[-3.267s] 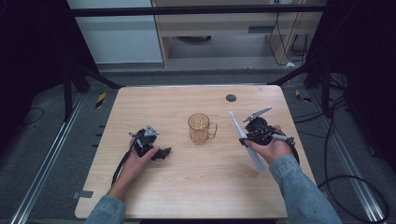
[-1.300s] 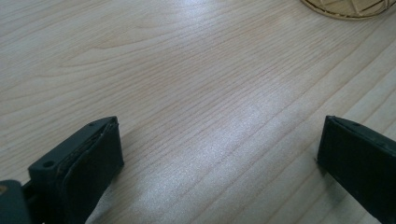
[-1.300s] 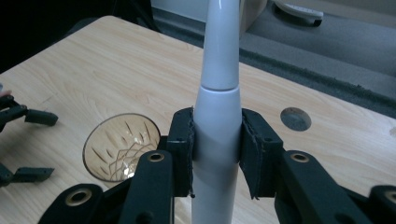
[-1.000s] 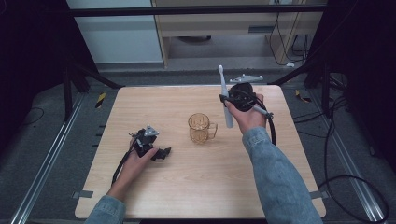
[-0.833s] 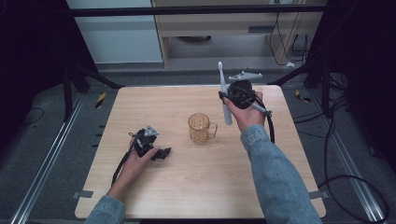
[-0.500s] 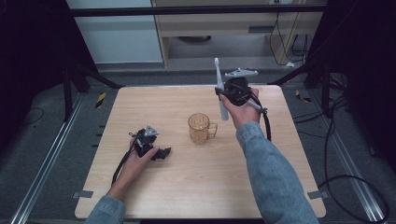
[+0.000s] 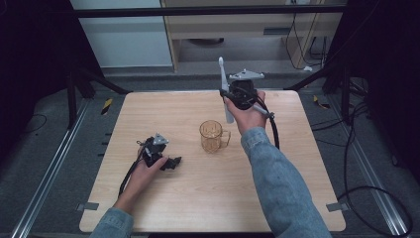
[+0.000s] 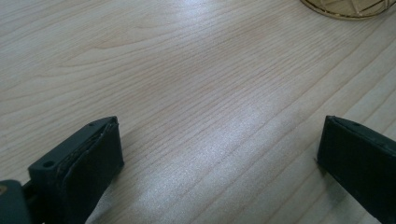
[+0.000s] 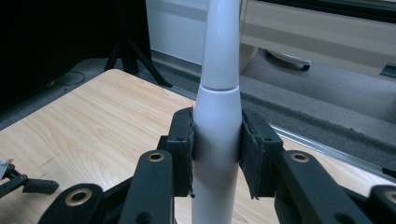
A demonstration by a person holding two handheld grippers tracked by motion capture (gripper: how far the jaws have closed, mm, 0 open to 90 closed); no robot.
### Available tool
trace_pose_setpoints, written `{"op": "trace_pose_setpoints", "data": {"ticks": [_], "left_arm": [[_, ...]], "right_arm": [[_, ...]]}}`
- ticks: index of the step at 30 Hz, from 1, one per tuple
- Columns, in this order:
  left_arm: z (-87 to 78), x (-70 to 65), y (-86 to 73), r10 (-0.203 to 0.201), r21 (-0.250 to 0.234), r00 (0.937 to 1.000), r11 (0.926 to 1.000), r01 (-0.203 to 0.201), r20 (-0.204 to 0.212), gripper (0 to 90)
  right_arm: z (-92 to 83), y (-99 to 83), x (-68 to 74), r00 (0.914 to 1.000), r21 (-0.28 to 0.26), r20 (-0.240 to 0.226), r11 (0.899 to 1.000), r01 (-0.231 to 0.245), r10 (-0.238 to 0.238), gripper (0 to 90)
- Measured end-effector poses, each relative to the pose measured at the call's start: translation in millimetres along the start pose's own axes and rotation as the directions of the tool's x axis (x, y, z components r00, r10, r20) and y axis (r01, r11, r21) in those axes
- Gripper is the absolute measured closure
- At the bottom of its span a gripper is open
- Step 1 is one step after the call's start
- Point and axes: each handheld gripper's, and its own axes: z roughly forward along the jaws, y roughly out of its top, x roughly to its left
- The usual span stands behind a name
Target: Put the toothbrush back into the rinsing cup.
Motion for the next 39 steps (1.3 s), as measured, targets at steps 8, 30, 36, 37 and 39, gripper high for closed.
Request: {"op": "trace_pose_setpoints", "data": {"ticks": [8,30,36,37,39], "left_arm": [[-0.1,0.1,0.0,0.001,0.001,1.0,1.0,-0.001,0.0,0.0],[0.0,0.1,0.0,0.001,0.001,1.0,1.0,-0.001,0.001,0.0],[-0.1,0.1,0.0,0.001,0.001,1.0,1.0,-0.001,0.001,0.0],[-0.1,0.1,0.0,0.001,0.001,1.0,1.0,-0.001,0.001,0.0],[0.0,0.1,0.0,0.001,0.001,1.0,1.0,-0.001,0.0,0.0]], "right_arm": [[7.0,1.3,8.5,0.9999,-0.017,-0.01,1.0,-0.012,0.012,67.2],[20.0,-3.9,28.3,0.9981,-0.045,-0.06,0.999,-0.019,0.016,67.2],[22.7,-8.1,31.2,0.9978,-0.041,-0.065,0.999,-0.016,0.013,67.2],[23.4,-9.4,31.2,0.9978,-0.039,-0.066,0.999,-0.016,0.013,67.2],[24.5,-11.9,31.1,0.9979,-0.036,-0.063,0.999,-0.019,0.017,67.2]]}}
